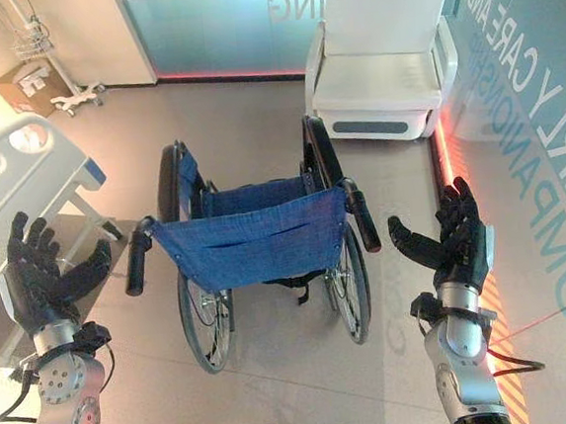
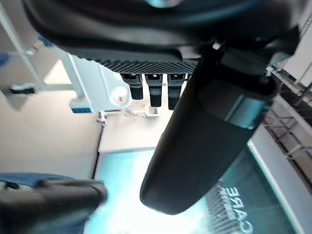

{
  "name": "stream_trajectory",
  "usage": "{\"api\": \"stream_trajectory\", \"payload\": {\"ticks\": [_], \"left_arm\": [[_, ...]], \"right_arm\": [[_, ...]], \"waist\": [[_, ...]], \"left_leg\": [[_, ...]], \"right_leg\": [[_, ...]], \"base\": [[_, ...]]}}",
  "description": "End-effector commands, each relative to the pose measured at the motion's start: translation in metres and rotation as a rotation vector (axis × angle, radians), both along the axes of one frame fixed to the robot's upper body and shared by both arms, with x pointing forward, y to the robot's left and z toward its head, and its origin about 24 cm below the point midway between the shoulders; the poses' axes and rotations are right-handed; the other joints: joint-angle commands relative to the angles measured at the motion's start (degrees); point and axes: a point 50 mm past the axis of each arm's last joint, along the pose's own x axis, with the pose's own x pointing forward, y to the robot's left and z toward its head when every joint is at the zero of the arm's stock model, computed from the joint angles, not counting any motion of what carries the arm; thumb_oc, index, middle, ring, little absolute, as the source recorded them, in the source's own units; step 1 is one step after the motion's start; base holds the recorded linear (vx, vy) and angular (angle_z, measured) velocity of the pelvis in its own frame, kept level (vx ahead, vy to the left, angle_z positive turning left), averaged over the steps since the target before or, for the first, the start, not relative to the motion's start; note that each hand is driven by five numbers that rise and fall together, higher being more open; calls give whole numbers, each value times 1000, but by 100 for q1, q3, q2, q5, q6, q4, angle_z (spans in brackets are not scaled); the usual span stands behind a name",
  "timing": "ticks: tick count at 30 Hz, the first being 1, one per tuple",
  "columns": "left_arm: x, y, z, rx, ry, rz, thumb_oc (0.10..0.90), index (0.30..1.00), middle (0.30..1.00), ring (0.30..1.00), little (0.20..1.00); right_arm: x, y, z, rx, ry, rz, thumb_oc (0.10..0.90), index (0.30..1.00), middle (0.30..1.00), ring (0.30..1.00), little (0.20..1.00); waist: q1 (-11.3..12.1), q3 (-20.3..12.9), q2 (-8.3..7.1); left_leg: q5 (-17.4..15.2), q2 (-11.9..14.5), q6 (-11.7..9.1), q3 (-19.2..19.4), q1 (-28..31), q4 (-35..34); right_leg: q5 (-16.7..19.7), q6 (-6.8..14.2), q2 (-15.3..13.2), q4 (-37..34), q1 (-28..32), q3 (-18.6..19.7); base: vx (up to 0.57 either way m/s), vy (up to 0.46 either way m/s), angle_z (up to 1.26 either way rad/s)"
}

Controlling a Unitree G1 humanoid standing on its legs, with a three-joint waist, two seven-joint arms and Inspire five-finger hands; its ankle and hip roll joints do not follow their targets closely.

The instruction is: Push the wheelchair next to the bed

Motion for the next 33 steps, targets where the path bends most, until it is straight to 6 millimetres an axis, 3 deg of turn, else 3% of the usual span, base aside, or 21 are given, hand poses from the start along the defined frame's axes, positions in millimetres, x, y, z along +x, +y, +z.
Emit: {"api": "stream_trajectory", "payload": {"ticks": [1,10,22,33], "left_arm": [[5,7,57,190,-275,37,800,900,900,900,900],[6,-11,71,267,-282,-101,800,900,900,900,900],[11,-12,53,329,-45,-260,800,900,900,900,900],[8,-11,42,373,86,-313,800,900,900,900,900]], "right_arm": [[11,12,61,-101,-317,90,800,900,900,900,900],[3,32,82,-151,-393,232,800,900,900,900,900],[-1,37,90,-230,-389,330,800,900,900,900,900],[-1,38,77,-312,-252,386,800,900,900,900,900]], "waist": [[-37,-344,-282],[-40,-326,-301],[-3,-270,-324],[9,-239,-329]], "left_leg": [[-344,-150,-148,22,-17,101],[-354,-168,-145,32,-37,131],[-326,-162,-134,67,-64,158],[-317,-162,-127,86,-89,180]], "right_leg": [[-87,-23,-101,300,-194,-31],[-86,-4,-80,327,-215,-11],[-54,29,-47,350,-236,-19],[-40,61,-54,374,-262,-31]], "base": [[0,0,0],[0,-1,0],[0,0,0],[0,0,0]]}}
